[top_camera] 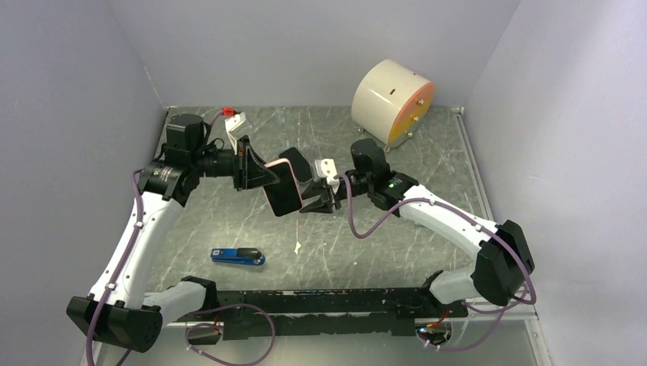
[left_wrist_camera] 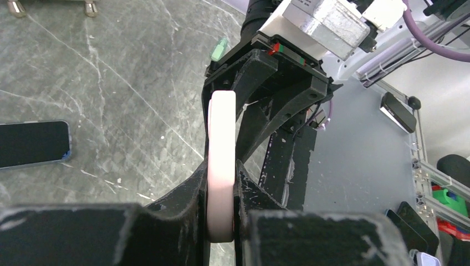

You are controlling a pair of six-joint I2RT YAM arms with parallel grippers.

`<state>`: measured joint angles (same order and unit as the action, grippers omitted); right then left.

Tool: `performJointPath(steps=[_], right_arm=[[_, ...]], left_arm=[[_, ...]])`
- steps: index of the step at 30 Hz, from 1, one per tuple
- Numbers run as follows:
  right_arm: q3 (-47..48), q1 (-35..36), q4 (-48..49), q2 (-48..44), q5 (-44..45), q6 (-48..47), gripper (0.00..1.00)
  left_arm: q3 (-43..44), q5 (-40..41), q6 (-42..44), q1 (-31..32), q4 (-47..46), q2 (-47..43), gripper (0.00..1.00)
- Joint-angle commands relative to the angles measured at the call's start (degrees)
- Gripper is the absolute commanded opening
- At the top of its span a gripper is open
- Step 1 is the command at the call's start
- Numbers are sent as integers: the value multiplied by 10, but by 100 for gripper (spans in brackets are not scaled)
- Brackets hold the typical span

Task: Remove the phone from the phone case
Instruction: Remove the phone case from the phone.

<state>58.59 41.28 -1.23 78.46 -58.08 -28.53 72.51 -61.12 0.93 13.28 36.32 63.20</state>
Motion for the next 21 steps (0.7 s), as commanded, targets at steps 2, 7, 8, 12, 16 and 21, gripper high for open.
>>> performJointPath(steps=[2, 7, 8, 12, 16, 21], right_arm=[[32, 6, -25, 10, -24, -39, 35], [41, 10, -42, 20, -33, -64, 29], [44, 12, -55, 22, -31, -74, 28], [52, 13, -85, 30, -29, -123, 19], [56, 13, -94, 32, -34, -152, 11], [61, 14, -124, 29, -27, -234, 6]], left_arm=[[21, -61, -1, 1, -14, -10, 3], [11, -73, -17, 1, -26, -20, 3], [10, -77, -36, 1, -31, -20, 3], [14, -104, -63, 1, -37, -9, 3], [13, -120, -61, 1, -27, -1, 2], [12, -141, -66, 1, -23, 5, 3]])
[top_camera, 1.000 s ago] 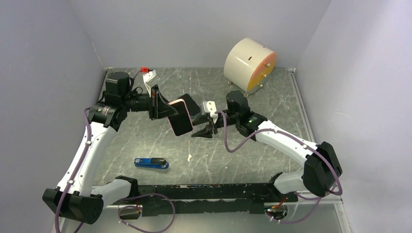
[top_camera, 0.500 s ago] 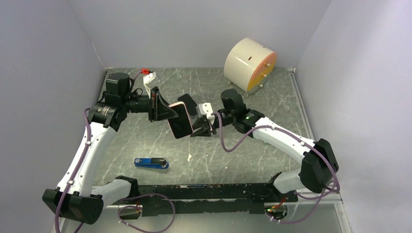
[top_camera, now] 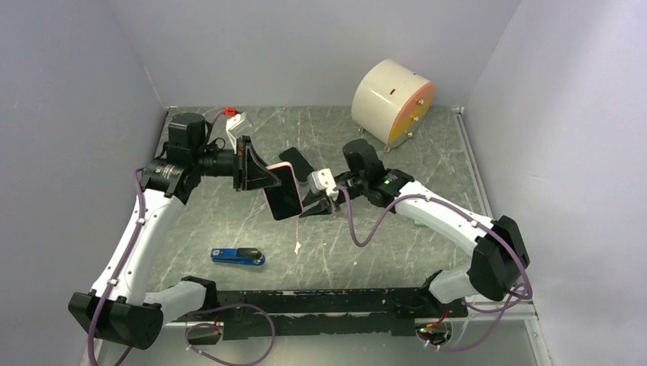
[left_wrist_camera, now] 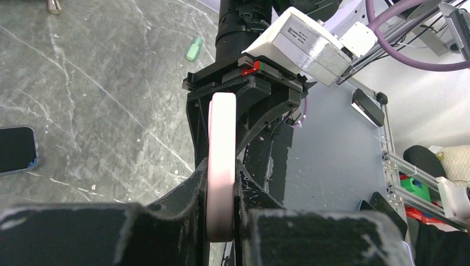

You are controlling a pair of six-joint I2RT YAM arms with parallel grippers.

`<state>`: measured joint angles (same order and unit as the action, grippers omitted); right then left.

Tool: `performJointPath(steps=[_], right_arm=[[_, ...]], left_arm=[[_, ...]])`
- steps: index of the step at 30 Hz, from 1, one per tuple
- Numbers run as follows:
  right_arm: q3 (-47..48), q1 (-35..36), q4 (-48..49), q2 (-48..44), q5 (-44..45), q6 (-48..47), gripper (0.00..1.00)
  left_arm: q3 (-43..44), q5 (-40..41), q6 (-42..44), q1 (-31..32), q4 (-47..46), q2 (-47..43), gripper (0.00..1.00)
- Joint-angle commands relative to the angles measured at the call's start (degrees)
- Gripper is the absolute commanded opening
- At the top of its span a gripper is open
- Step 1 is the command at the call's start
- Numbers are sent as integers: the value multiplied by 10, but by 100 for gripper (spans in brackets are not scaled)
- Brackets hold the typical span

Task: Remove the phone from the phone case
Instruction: Remove the phone case from the phone.

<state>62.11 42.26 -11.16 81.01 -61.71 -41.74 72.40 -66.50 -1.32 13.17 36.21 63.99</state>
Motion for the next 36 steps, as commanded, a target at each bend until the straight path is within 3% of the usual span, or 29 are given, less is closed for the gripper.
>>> performJointPath(steps=[1, 6, 12, 14, 19, 25, 29, 36], right_arm=[[30, 4, -37, 4, 7, -126, 6], [49, 5, -62, 8, 16, -180, 0], [60, 5, -47, 19, 23, -175, 0], [51, 5, -32, 16, 28, -165, 0], [19, 5, -12, -7, 42, -127, 24], [-32, 5, 64, -42, 17, -40, 45], [-38, 5, 83, -47, -7, -8, 52], [-22, 8, 108, -27, -32, 42, 55]], left_arm=[[15, -87, -39, 2, -13, -1, 3], [15, -92, -33, 9, -4, 2, 3], [15, -99, -14, 20, 11, -5, 2], [21, -62, -4, 20, 25, -12, 3], [33, 62, 46, 20, 66, -34, 3], [15, 84, 53, 20, 44, -58, 3], [12, 80, 56, 20, 36, -70, 3], [0, 68, 56, 20, 22, -81, 3]])
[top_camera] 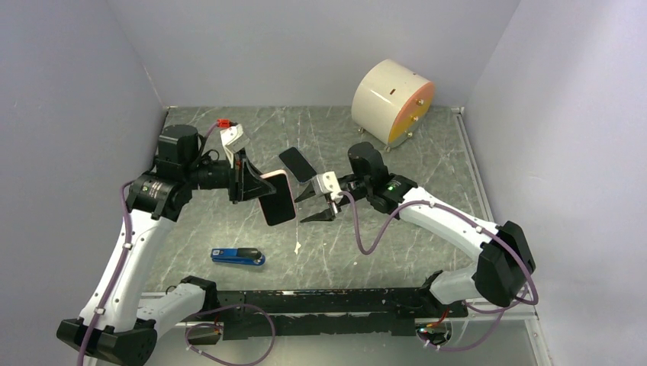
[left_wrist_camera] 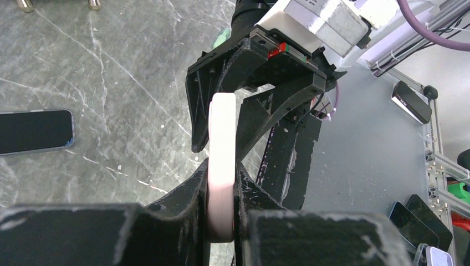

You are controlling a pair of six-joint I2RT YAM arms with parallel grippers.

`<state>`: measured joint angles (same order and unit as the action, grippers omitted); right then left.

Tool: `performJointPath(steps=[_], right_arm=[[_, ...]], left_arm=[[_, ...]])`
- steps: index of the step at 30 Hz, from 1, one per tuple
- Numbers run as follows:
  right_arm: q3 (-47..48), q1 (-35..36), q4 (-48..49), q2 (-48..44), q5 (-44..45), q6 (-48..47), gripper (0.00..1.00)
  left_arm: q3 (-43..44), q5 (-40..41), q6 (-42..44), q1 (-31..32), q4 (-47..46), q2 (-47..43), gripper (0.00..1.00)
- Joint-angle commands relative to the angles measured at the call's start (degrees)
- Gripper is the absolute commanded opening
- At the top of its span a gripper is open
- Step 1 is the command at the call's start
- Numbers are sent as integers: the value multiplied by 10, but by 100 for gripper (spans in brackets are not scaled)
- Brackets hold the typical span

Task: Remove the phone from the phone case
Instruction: Remove the phone case from the phone.

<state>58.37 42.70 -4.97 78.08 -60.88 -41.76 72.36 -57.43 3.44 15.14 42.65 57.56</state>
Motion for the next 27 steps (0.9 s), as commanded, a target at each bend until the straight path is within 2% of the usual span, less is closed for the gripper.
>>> performJointPath(steps=[1, 10, 17, 21, 22, 27], right_arm=[[18, 5, 46, 6, -43, 46, 55], [39, 20, 36, 30, -52, 52, 51], [55, 28, 28, 50, -43, 48, 44], [73, 28, -10, 63, -43, 20, 35], [79, 28, -25, 65, -42, 9, 30], [95, 34, -99, 69, -35, -78, 17]], left_arm=[[-3, -24, 8, 1, -45, -19, 3], [-17, -22, 14, 1, -59, -29, 3], [-24, -27, 15, 1, -60, -32, 3], [-20, -25, 12, 1, -57, -33, 3], [-18, -25, 12, 1, -54, -32, 2], [-8, -42, -2, 1, -55, -27, 2]])
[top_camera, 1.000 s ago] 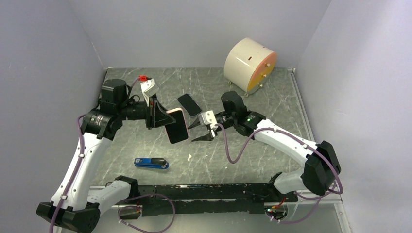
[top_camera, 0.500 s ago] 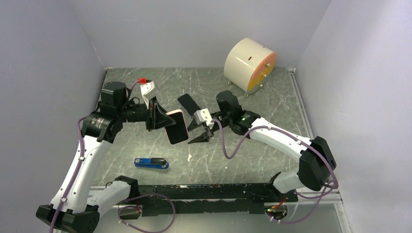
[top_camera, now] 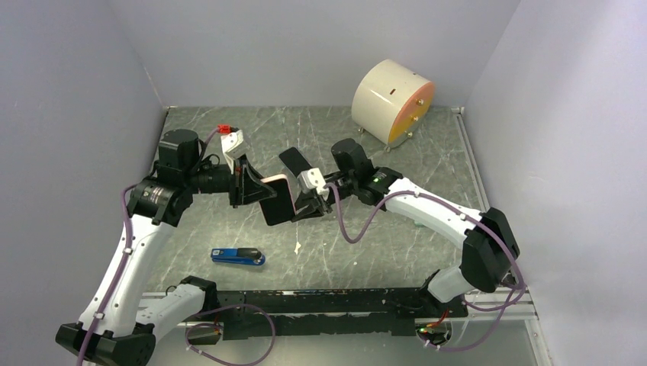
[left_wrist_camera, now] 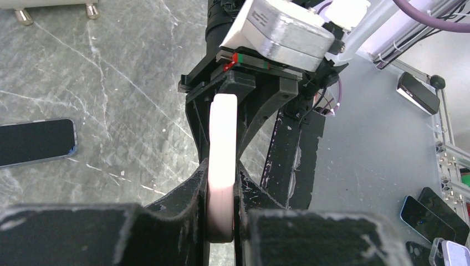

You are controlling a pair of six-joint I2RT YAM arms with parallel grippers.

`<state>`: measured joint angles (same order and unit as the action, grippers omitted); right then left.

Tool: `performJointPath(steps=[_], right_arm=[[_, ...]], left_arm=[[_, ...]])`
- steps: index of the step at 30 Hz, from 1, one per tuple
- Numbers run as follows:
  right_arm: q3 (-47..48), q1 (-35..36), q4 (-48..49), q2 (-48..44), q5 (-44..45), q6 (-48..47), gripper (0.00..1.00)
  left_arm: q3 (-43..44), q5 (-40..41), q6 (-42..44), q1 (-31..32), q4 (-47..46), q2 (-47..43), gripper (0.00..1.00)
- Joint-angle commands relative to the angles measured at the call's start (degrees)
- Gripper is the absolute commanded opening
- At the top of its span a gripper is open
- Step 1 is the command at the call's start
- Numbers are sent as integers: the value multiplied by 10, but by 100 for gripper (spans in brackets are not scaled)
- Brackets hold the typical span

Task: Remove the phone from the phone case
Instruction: Remove the phone case from the phone.

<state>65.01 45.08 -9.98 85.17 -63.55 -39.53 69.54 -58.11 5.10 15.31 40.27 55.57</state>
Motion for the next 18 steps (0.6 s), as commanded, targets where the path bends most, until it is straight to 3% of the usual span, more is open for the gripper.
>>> performJointPath(steps=[1, 12, 18], right_arm=[[28, 13, -62, -4, -3, -121, 15], [71, 39, -153, 2, 95, -250, 9], [67, 43, -136, -4, 122, -262, 6]], left_arm=[[21, -36, -22, -1, -31, -6, 2], [28, -61, -73, -1, -41, 24, 3], [27, -81, -84, 0, -51, 31, 3]])
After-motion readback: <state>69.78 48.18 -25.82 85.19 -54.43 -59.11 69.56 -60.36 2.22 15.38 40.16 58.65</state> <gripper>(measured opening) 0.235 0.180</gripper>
